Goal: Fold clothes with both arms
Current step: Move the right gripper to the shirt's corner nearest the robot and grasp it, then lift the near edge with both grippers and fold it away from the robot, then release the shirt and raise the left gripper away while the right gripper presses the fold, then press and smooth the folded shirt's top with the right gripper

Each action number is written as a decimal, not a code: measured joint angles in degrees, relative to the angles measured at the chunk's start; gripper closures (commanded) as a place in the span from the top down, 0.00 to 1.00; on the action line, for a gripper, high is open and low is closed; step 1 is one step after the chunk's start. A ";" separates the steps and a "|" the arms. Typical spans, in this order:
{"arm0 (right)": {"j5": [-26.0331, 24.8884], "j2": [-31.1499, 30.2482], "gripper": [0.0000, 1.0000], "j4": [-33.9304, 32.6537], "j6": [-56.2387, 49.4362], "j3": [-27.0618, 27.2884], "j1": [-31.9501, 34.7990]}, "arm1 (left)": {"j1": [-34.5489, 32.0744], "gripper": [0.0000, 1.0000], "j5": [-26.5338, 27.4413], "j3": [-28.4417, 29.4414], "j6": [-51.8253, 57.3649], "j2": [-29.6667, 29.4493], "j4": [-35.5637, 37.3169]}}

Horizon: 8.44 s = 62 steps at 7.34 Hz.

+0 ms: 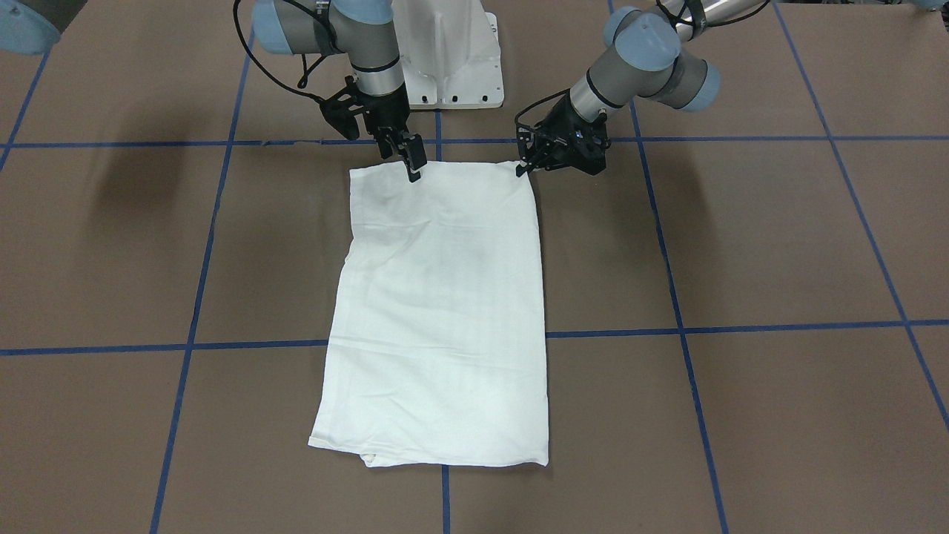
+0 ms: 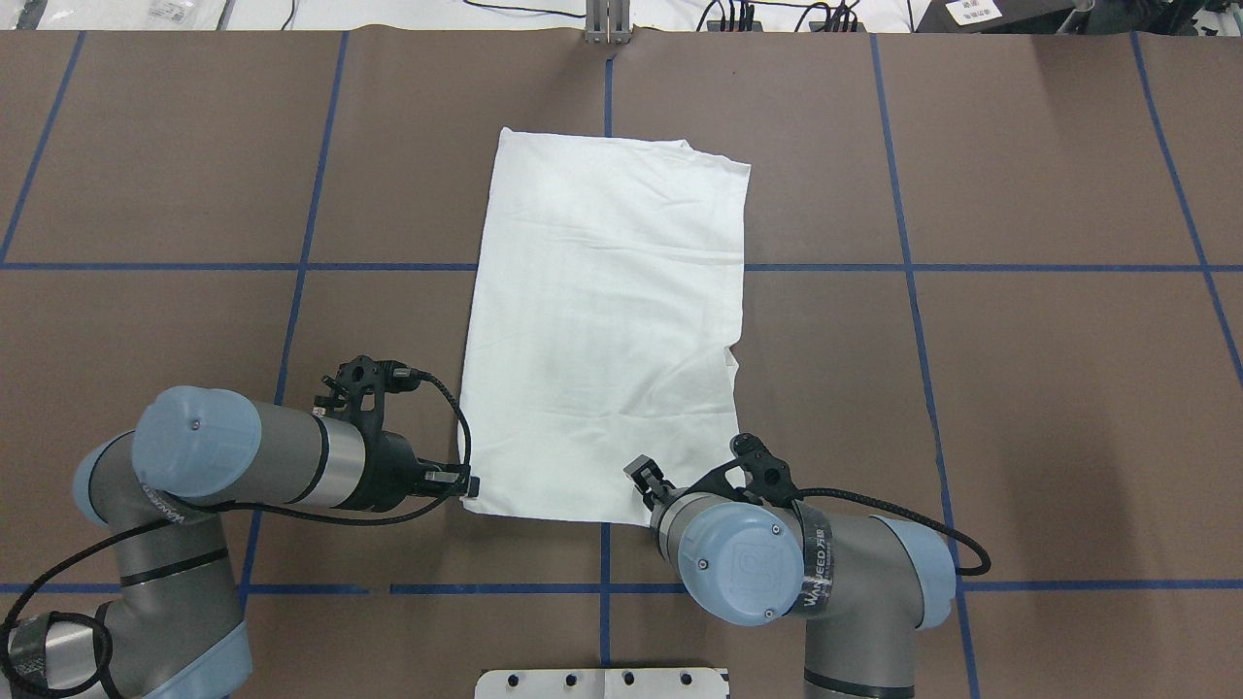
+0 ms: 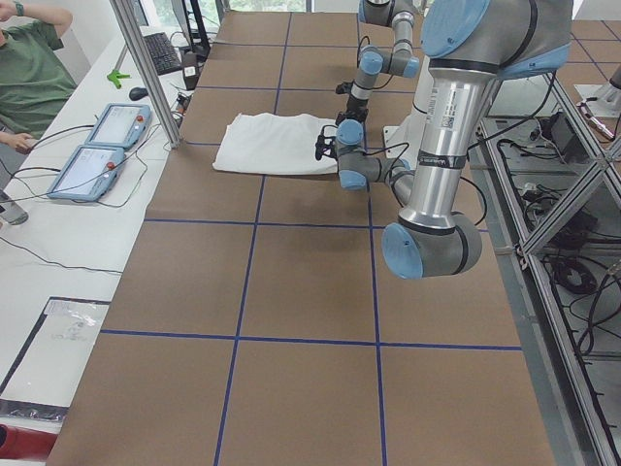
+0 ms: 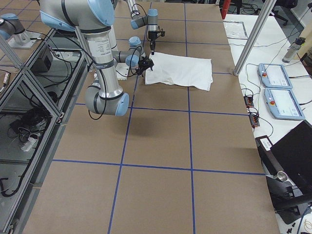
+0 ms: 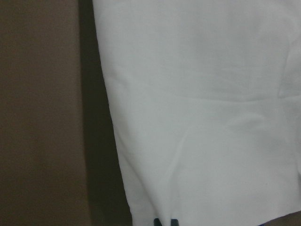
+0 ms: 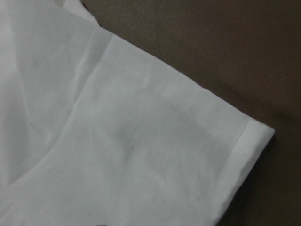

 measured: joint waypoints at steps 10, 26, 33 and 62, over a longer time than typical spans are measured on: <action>2.12 -0.73 0.00 -16.25 -2.31 16.59 0.79 | -0.29 0.00 -4.23 -12.37 -0.04 1.48 8.82; 3.49 13.65 0.00 -18.21 -30.59 -4.95 17.18 | -20.21 0.00 -8.15 14.99 15.51 -27.80 29.46; 15.94 18.68 1.00 -10.87 -44.01 -19.25 27.22 | -21.59 1.00 -6.76 29.26 19.65 -33.66 21.77; 11.03 28.08 0.51 -15.30 -64.87 -23.28 12.70 | -37.12 1.00 -19.05 29.15 55.63 -20.50 21.66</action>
